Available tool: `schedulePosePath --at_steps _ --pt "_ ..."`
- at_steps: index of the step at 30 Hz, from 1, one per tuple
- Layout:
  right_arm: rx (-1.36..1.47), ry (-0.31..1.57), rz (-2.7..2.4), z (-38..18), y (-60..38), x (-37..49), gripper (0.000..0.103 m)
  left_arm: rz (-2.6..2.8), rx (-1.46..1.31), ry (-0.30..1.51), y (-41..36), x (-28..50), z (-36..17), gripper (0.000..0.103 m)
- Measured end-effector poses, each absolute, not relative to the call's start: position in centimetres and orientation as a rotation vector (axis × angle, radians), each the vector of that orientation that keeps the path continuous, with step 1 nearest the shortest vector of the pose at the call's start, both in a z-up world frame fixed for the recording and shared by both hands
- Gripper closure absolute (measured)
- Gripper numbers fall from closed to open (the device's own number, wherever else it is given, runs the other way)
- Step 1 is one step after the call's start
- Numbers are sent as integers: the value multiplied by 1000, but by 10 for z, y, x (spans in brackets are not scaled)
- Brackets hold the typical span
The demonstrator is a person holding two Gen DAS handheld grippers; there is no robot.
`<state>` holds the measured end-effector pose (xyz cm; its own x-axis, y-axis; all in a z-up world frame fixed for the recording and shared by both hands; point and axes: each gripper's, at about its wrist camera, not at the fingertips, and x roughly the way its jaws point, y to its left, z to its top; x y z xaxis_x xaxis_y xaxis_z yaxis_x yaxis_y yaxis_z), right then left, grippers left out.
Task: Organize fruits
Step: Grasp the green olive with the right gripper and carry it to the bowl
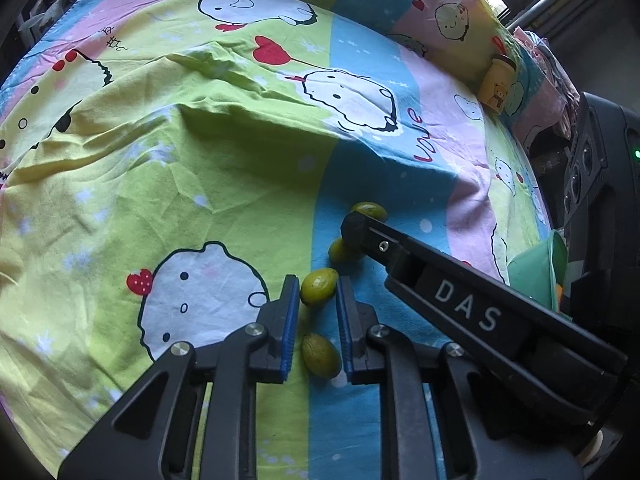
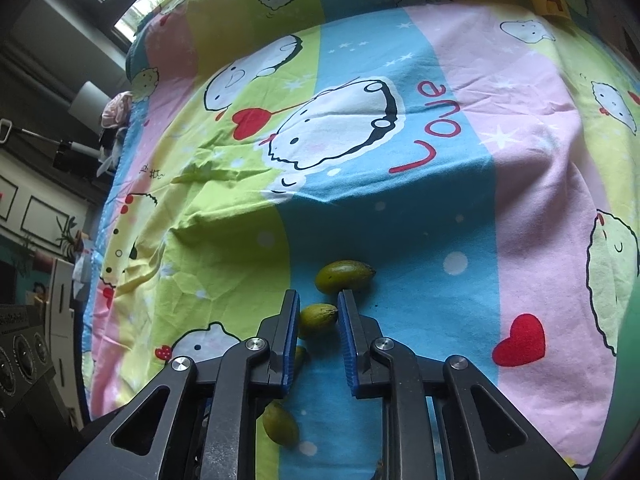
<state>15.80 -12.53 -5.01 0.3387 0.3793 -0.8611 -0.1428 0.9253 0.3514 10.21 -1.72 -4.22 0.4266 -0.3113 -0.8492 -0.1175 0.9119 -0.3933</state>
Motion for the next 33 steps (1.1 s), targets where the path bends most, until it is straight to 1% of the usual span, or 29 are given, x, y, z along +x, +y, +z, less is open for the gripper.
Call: schedulePosePath --at_steps 7,17,27,33 --pt "226 1214 383 -57 -115 160 81 -145 -439 1172 -19 105 -49 82" --pt "233 1190 356 -54 -122 157 81 -145 -449 1152 -18 104 -48 84" --pt "317 1088 360 -19 -151 142 82 -199 -477 1047 -17 91 -17 84" --pt "382 1000 341 7 -180 125 82 -293 -469 931 -36 79 14 84"
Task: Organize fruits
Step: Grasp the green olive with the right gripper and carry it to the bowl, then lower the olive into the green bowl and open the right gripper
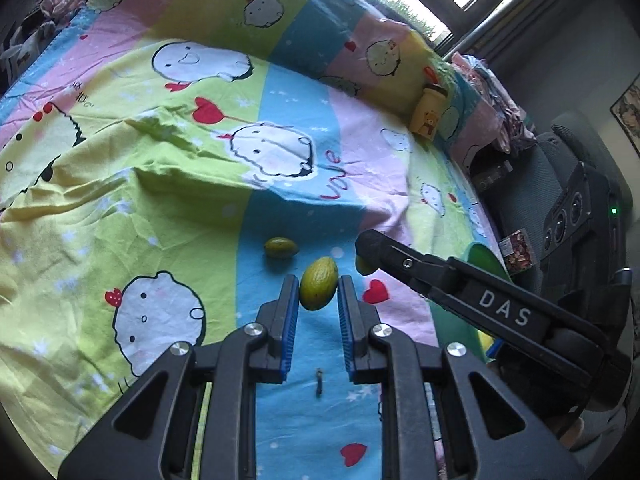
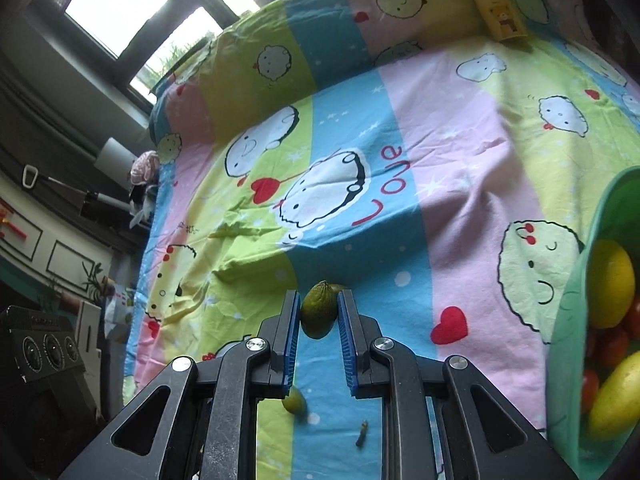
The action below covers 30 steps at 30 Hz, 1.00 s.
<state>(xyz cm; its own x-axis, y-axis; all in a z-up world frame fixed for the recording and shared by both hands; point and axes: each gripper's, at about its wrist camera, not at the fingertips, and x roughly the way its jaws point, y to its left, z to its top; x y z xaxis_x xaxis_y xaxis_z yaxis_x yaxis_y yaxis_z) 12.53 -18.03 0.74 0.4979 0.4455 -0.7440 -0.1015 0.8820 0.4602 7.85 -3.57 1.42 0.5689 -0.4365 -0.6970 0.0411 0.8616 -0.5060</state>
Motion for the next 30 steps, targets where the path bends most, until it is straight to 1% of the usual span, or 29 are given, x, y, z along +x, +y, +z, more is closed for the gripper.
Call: schedulePosePath --at_steps 8,14,22,30 --pt "439 873 260 42 -227 99 82 -445 -418 791 -76 60 53 84" --pt "481 800 162 61 -265 81 82 -546 -356 739 -114 48 68 84" --pt "506 743 24 74 -311 60 82 -671 -288 744 -173 44 68 84" --pt "516 765 -67 67 -340 53 82 -707 -256 798 -203 51 52 84"
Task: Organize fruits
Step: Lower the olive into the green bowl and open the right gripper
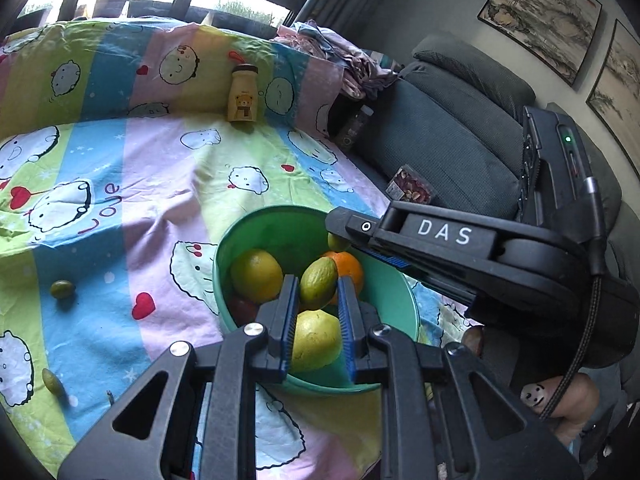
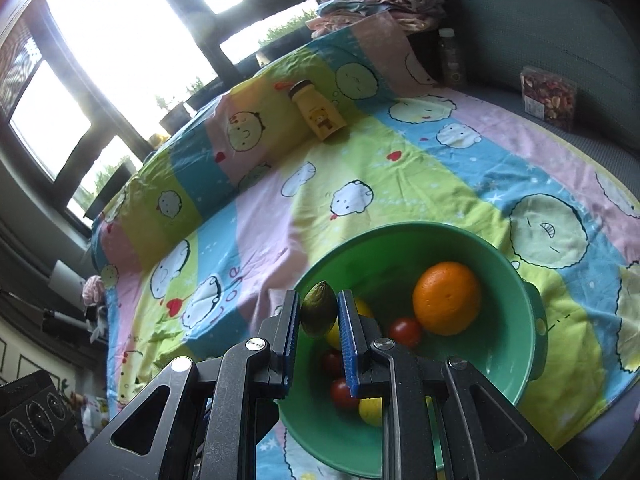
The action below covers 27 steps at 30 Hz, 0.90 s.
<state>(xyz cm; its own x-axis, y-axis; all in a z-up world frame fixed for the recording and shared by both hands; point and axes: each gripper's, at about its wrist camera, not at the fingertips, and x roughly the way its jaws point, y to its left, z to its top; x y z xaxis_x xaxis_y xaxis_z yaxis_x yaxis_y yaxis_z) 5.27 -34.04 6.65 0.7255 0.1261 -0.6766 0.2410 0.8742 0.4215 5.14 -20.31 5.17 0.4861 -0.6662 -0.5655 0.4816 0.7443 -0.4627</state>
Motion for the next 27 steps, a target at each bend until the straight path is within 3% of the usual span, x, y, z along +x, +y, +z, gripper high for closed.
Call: schedulePosePath --at_steps 18,21,24,25,27 --pt "519 856 -174 47 -357 59 81 -768 -293 894 -216 61 29 84" --pt "528 850 -156 49 -357 59 77 -760 -294 886 -213 60 33 71" --pt "529 835 -143 52 -354 57 61 -744 -301 867 -205 57 38 53" --pt "525 827 -138 54 -352 57 59 -739 -303 865 -200 57 40 45" --pt "523 814 -117 57 -348 58 59 -715 -309 858 -190 57 44 39"
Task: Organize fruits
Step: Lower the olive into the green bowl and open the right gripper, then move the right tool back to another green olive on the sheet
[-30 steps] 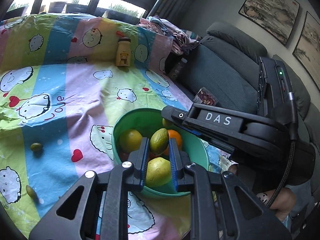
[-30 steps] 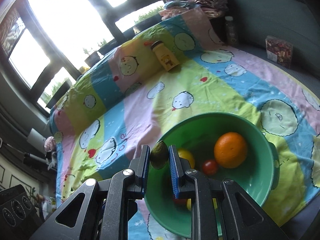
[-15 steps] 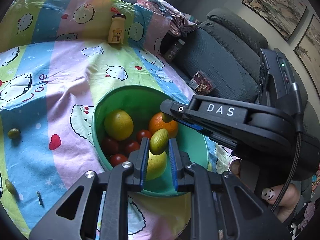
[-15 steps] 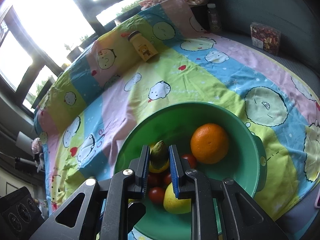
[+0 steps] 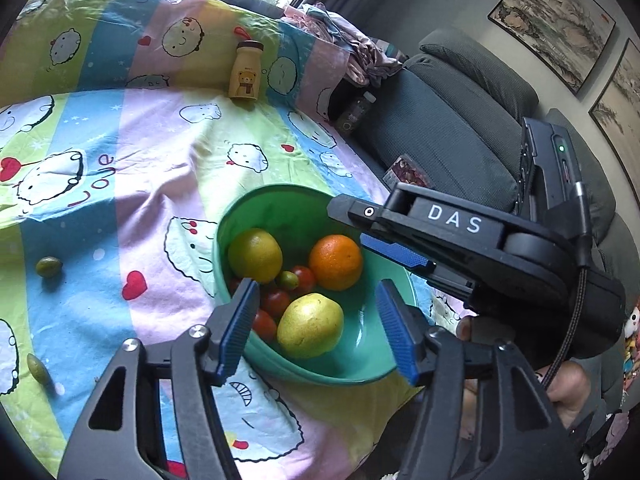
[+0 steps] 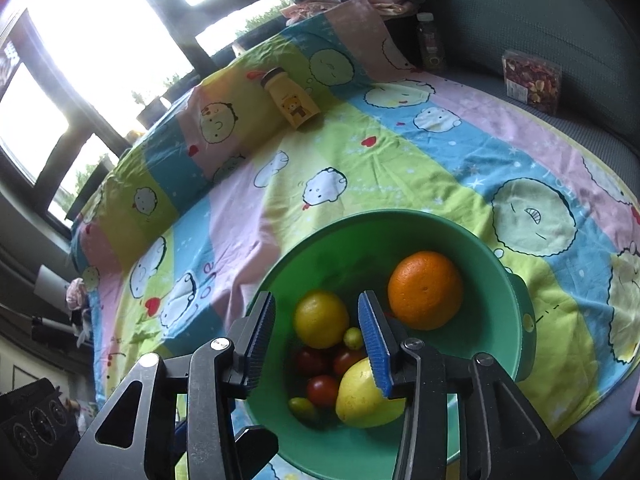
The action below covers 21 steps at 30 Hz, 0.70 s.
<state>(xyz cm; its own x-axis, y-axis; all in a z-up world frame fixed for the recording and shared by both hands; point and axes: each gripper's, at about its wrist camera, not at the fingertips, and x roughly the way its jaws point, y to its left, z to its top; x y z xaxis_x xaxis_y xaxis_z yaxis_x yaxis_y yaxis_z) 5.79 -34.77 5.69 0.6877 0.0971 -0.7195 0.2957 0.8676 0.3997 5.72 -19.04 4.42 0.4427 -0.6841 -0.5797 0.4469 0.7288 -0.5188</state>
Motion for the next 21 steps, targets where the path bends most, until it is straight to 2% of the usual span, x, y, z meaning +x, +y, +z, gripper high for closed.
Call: schedulePosePath --at_steps 2,5,15,21 --pt "520 807 -91 59 -343 59 57 -656 -302 853 -177 57 48 36" --pt "514 797 -52 61 -333 62 48 -519 -264 856 -153 59 50 33" --pt "455 844 117 55 -276 90 47 -176 -322 1019 -54 77 15 32" --pt "411 912 249 38 -227 118 47 -77 -375 1098 -20 76 -9 34"
